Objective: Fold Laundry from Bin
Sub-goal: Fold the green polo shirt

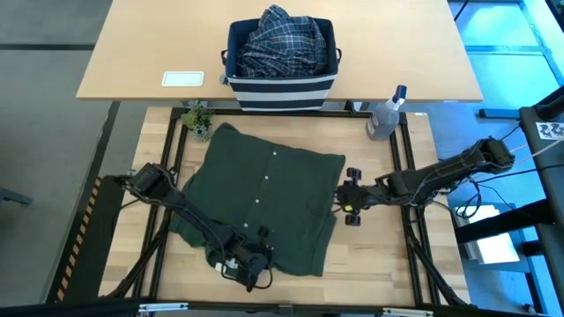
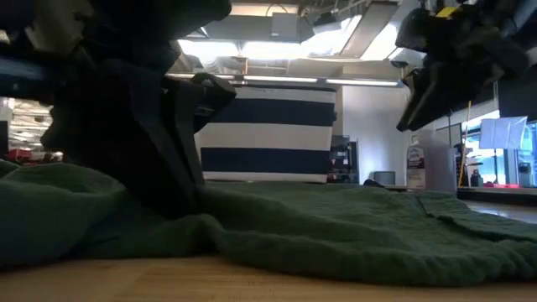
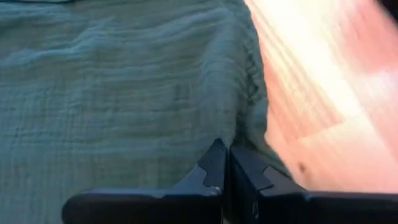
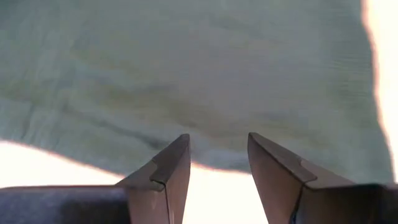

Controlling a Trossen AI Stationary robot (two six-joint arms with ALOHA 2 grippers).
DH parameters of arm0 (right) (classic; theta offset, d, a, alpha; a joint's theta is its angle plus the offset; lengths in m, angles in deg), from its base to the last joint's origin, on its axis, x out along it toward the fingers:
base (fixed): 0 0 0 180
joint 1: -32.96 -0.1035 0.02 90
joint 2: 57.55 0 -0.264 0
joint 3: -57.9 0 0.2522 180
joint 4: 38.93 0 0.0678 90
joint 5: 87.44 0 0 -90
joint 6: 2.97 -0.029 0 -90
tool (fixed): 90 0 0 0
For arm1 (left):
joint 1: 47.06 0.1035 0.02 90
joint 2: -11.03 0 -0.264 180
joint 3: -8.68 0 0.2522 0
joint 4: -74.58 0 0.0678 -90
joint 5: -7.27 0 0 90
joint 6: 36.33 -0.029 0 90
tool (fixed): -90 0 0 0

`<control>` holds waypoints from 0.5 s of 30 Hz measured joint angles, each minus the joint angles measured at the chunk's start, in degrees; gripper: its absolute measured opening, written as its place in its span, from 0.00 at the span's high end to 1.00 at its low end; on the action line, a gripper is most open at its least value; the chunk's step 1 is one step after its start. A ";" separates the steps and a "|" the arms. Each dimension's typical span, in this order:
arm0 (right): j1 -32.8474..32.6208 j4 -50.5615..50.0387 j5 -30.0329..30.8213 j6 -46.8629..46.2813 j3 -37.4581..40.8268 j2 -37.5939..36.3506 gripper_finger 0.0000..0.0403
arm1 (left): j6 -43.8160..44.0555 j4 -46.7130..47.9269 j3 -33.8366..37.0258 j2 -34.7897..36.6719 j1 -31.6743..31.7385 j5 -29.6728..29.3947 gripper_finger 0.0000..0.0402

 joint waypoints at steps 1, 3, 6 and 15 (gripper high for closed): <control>-0.97 0.52 -0.08 0.82 1.05 0.00 0.61 | 0.30 0.17 0.00 0.23 -0.06 -0.24 0.99; -3.22 3.04 -0.22 2.10 3.37 0.00 0.61 | 1.31 0.08 0.00 0.44 -0.21 -0.30 0.99; -6.69 8.95 -0.01 3.33 7.16 0.00 0.61 | 1.67 0.17 0.00 0.50 -0.21 -0.28 1.00; -11.65 18.48 3.63 4.18 12.93 0.94 0.61 | 3.23 0.14 0.00 0.63 -0.19 -0.17 1.00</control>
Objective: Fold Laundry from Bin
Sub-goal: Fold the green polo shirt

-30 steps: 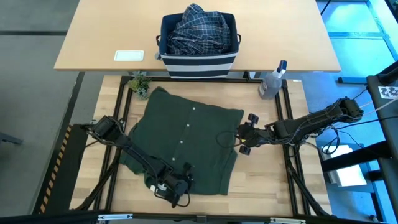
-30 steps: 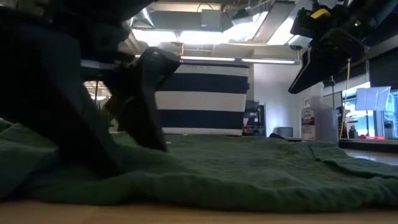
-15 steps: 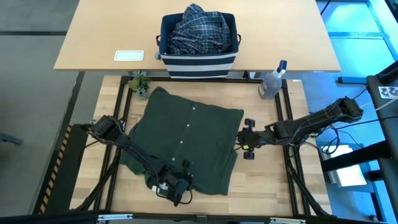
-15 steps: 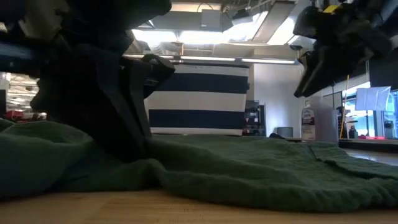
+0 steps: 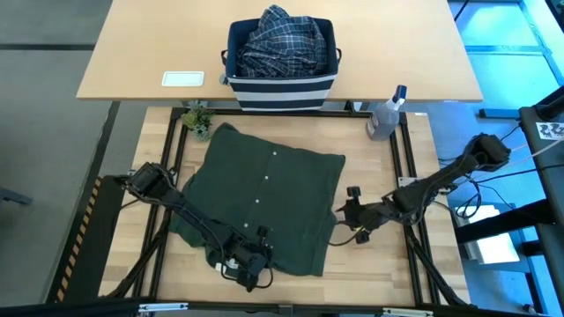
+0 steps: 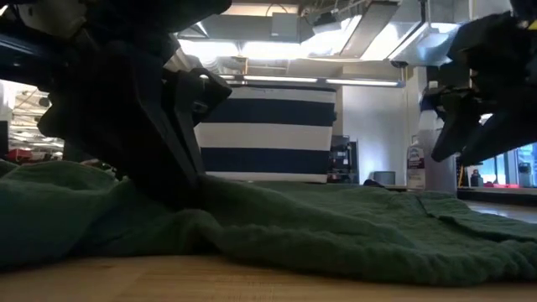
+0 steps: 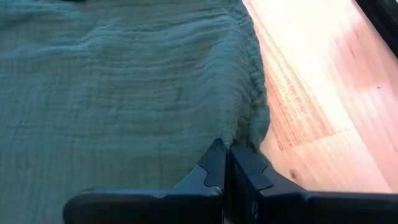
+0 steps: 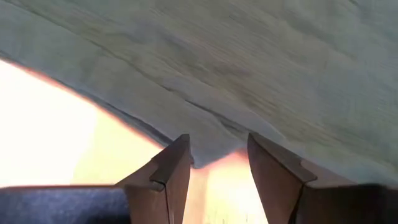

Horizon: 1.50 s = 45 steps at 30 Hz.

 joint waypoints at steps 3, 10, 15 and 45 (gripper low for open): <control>0.01 0.25 0.93 1.89 0.27 2.59 0.61 | 0.97 -0.02 0.02 0.00 0.02 0.02 1.00; 0.01 6.28 1.43 9.38 0.27 10.45 0.61 | 2.30 0.00 0.02 0.00 0.02 0.83 1.00; 0.01 10.78 2.53 13.07 0.27 14.33 0.61 | 3.88 0.01 0.02 0.00 0.13 1.48 1.00; 10.08 16.53 13.13 29.16 -19.98 14.27 0.99 | 12.09 20.50 -15.63 0.66 -5.59 -7.69 1.00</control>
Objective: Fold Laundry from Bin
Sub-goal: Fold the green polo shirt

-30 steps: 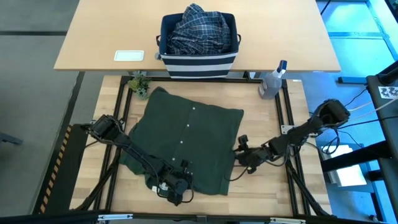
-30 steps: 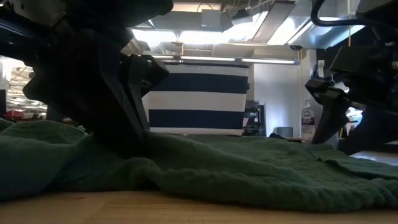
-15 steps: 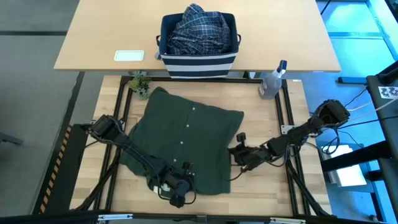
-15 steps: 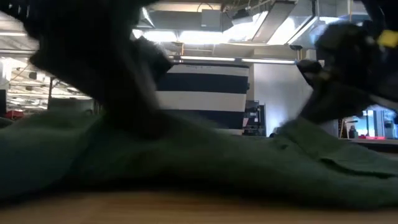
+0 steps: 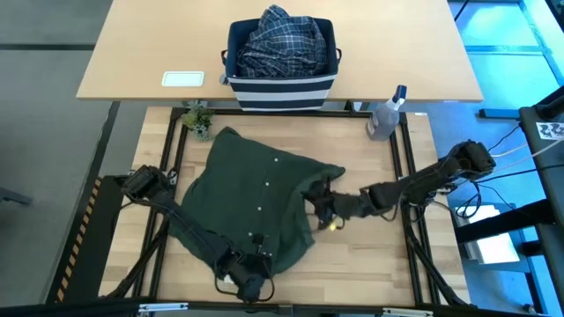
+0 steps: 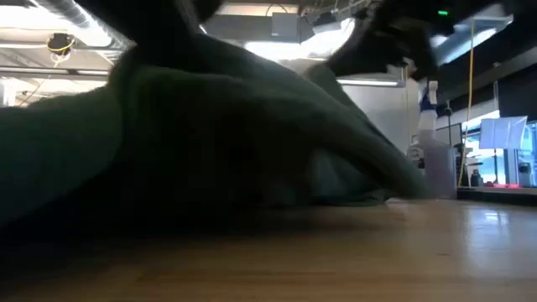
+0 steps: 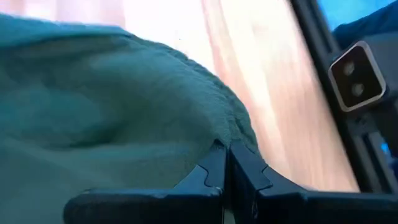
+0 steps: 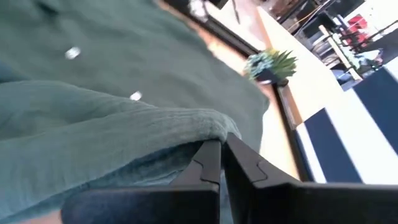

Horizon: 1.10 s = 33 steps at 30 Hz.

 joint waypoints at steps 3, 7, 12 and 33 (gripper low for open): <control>4.20 2.22 -3.99 1.20 -1.45 0.00 0.99 | 4.39 2.27 0.50 1.55 -2.20 -4.94 1.00; 10.11 6.24 -9.74 2.16 -2.23 0.80 1.00 | 11.82 3.41 3.36 4.51 -4.96 -11.28 1.00; 16.06 12.26 -16.29 2.61 -2.25 4.29 1.00 | 23.65 5.08 8.33 7.88 -7.68 -17.23 1.00; 23.02 11.04 -21.65 0.58 -9.78 24.53 1.00 | 75.31 11.40 27.65 10.01 -15.37 -16.90 1.00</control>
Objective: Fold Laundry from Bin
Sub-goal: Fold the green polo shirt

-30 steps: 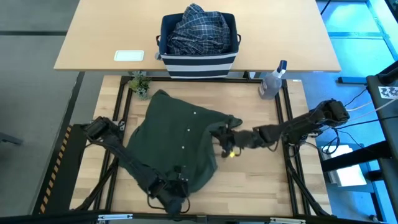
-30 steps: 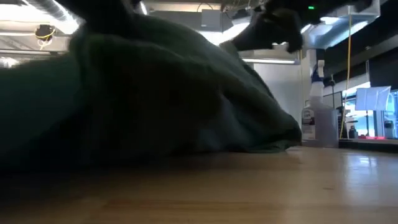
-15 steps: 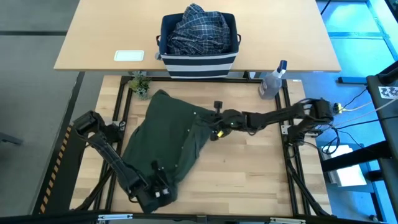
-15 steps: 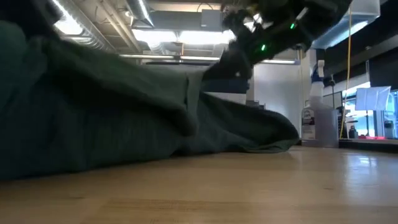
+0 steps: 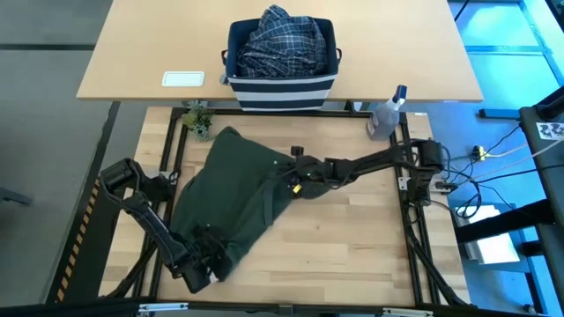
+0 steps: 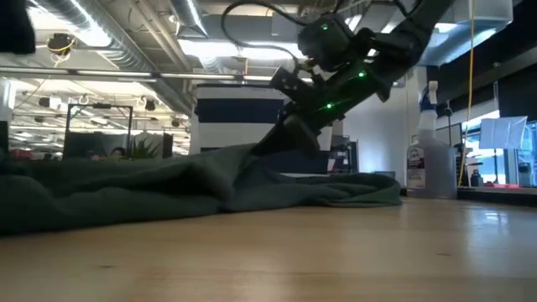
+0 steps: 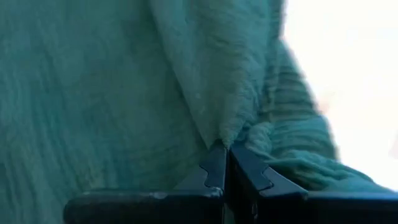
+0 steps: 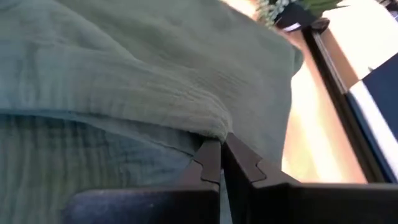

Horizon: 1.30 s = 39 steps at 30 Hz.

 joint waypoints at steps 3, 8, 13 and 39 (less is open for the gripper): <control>0.00 -2.84 0.22 0.02 -1.97 1.49 1.00 | 1.77 0.27 0.56 0.00 0.04 1.64 1.00; -0.02 -3.10 0.74 0.02 -2.86 2.55 0.94 | 2.03 0.40 0.61 0.00 0.04 2.81 0.92; -0.03 -3.25 2.21 -0.15 -2.86 2.56 0.87 | 0.47 1.36 0.61 2.68 0.07 4.50 0.78; -1.65 -16.51 9.51 -0.51 -5.52 -2.34 0.73 | -36.31 -14.07 0.59 11.26 11.21 -1.24 0.64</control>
